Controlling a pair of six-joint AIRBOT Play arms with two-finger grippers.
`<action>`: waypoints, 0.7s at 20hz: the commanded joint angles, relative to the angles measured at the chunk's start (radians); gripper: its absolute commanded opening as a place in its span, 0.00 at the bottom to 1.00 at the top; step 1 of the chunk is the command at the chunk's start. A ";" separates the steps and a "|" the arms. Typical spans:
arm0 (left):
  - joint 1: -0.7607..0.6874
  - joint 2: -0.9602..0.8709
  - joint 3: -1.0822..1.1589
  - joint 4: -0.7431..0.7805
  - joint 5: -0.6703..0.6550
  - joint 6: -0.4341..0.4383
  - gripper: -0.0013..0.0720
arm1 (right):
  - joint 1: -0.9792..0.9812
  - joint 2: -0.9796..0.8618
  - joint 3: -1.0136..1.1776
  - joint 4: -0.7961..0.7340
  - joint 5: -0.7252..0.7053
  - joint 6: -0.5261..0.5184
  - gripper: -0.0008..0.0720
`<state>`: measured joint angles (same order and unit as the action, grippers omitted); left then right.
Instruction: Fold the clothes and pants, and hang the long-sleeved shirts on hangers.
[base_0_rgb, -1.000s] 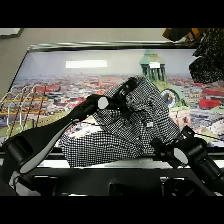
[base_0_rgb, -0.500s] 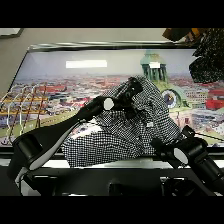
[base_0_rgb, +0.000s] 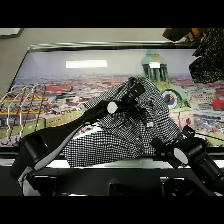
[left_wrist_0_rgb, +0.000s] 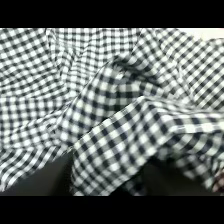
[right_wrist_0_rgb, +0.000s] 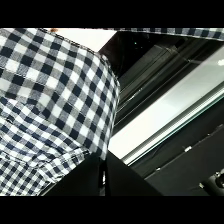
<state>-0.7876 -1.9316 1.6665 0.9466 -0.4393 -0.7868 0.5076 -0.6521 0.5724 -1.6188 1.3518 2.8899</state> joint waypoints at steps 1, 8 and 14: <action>-0.008 -0.010 0.001 -0.032 0.042 0.001 0.26 | 0.001 0.001 0.000 0.001 0.005 0.001 0.05; 0.034 0.024 0.053 -0.030 -0.014 -0.199 0.05 | 0.001 0.001 0.031 -0.060 0.039 -0.040 0.05; 0.175 0.092 0.412 0.081 -0.307 -0.378 0.05 | 0.000 -0.094 0.381 -0.330 -0.042 -0.175 0.05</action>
<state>-0.6743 -1.8626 1.9209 0.9718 -0.5957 -1.0336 0.5076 -0.6857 0.7925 -1.8332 1.3590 2.7987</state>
